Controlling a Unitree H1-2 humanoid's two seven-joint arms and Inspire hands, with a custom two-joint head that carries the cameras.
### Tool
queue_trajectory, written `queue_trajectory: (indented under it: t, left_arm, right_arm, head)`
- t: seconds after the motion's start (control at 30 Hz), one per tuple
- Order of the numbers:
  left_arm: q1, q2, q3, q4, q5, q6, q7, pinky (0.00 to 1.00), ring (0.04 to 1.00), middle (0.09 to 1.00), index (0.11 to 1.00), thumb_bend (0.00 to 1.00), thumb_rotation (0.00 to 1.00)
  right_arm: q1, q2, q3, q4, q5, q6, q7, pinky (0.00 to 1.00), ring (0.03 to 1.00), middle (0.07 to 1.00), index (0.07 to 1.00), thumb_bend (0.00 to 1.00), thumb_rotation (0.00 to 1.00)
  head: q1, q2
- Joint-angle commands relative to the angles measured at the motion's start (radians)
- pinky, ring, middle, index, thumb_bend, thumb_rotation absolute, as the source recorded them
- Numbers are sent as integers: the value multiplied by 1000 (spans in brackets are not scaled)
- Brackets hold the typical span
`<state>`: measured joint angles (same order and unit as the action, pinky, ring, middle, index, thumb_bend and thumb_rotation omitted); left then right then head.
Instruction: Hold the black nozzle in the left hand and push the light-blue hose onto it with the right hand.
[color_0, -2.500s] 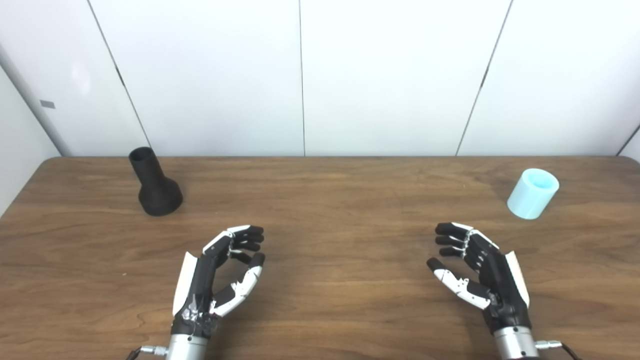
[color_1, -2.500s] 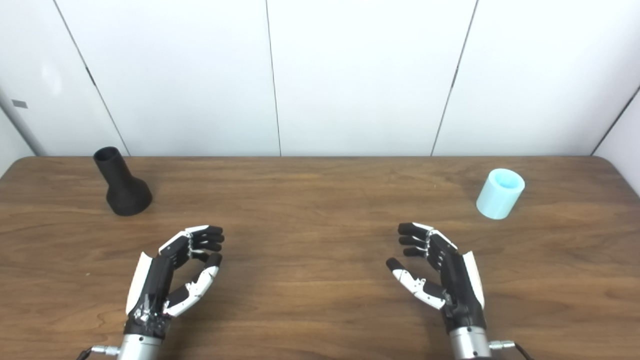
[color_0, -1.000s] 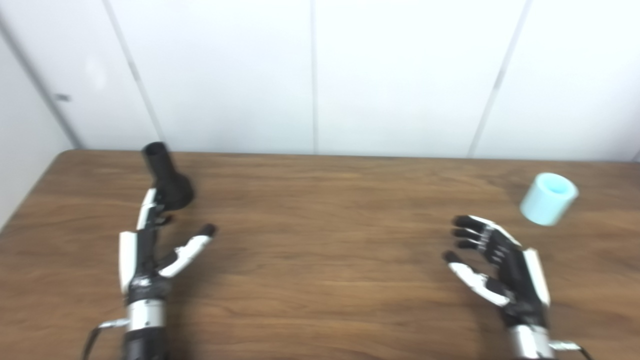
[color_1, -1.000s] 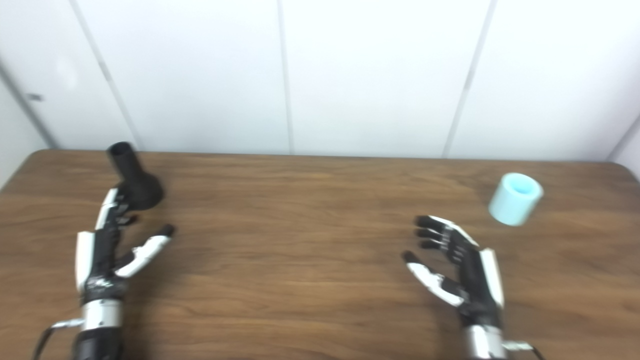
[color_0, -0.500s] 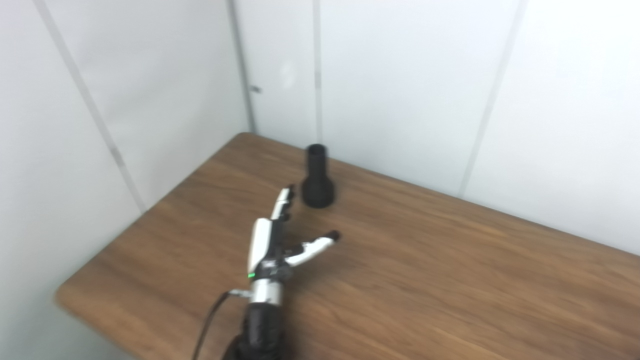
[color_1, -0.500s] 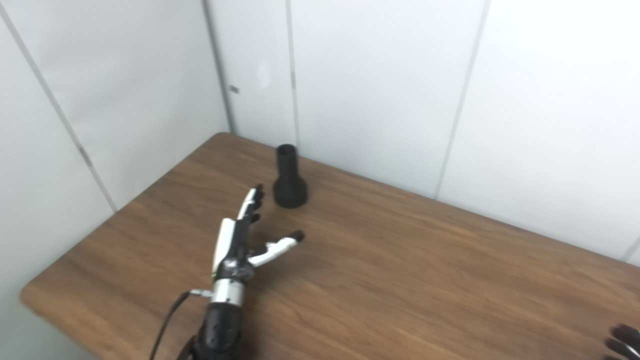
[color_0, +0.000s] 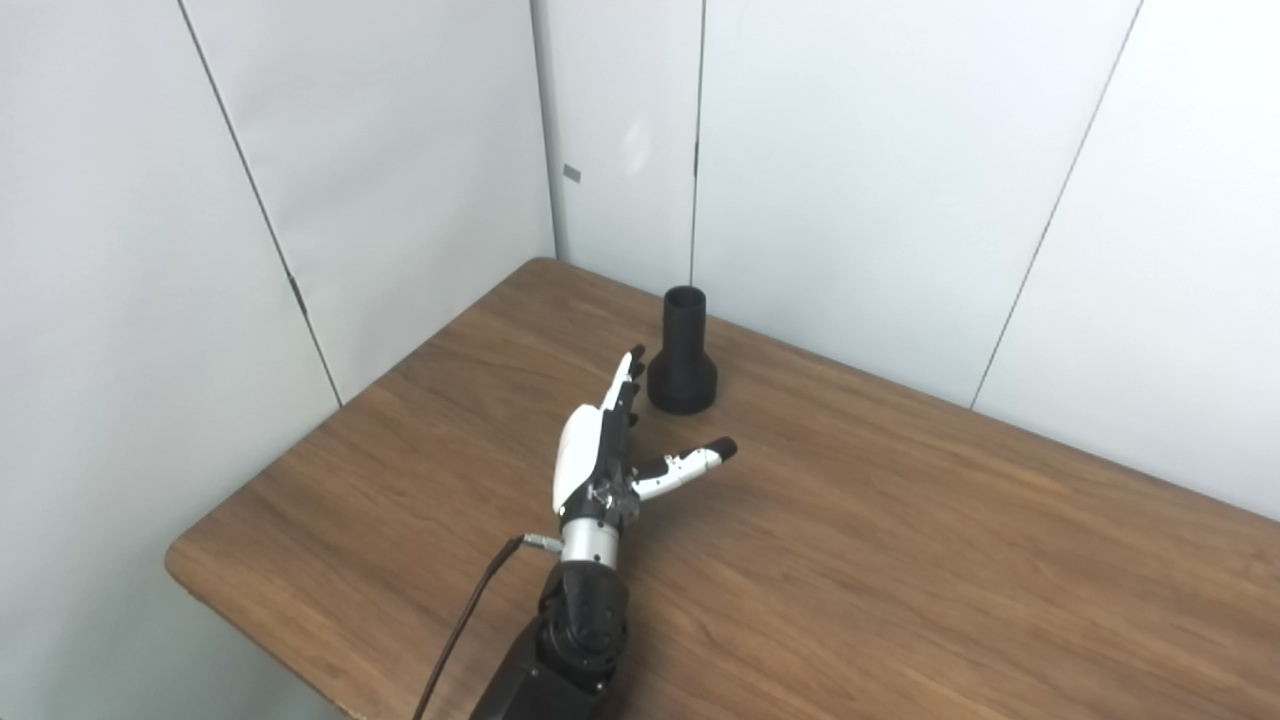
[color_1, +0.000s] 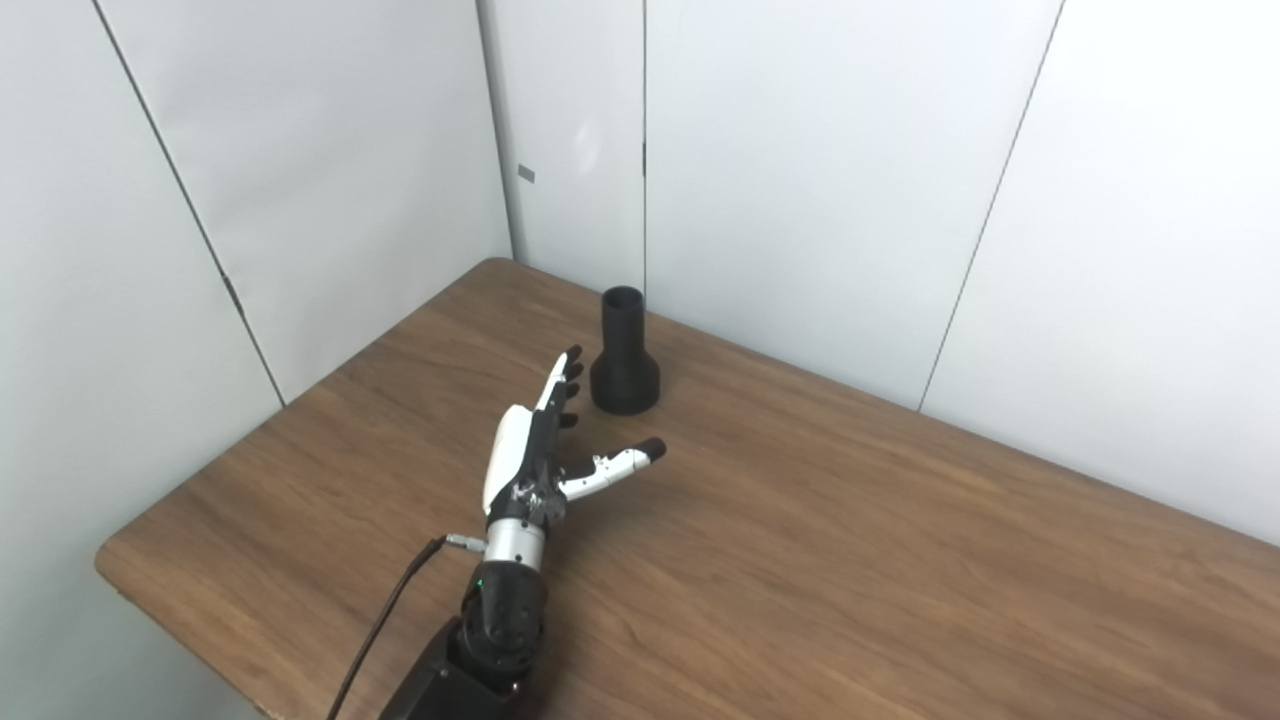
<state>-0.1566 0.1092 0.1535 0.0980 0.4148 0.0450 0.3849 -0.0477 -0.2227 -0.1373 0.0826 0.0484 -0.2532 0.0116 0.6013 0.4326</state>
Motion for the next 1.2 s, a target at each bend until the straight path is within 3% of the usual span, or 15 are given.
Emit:
queue_trajectory:
  t: [0.0, 0.23, 0.37, 1.0, 1.1, 1.17]
  left_arm:
    - [-7, 24, -1, 34, 26, 10, 20, 800, 897, 953, 988, 935, 347]
    - [-40, 72, -15, 93, 52, 82, 5, 817, 920, 958, 986, 1000, 375]
    - [-71, 103, -26, 157, 49, 102, -6, 824, 934, 968, 995, 1000, 369]
    - [-182, 179, -76, 442, 43, 62, 20, 839, 914, 943, 956, 1000, 314]
    - [-197, 195, -104, 463, 68, 85, 18, 835, 896, 927, 942, 1000, 317]
    - [-205, 206, -128, 468, 88, 101, 15, 883, 892, 915, 933, 1000, 307]
  right_arm:
    - [23, -5, -8, 21, 14, -8, 9, 569, 681, 712, 674, 371, 567]
    - [24, -4, -5, 30, -7, -41, 4, 536, 646, 678, 644, 401, 603]
    - [28, 0, -5, 16, -8, -16, 1, 515, 631, 664, 627, 438, 637]
    - [33, 3, -3, 22, -40, -55, -8, 461, 597, 638, 600, 613, 732]
    - [38, 4, -3, 16, -41, -48, -9, 462, 598, 642, 604, 633, 735]
    - [40, 5, -2, 7, -45, -40, -10, 464, 600, 644, 606, 639, 733]
  head:
    - [-7, 3]
    - [-23, 4]
    - [-29, 4]
    - [-60, 9]
    - [-64, 11]
    - [-66, 13]
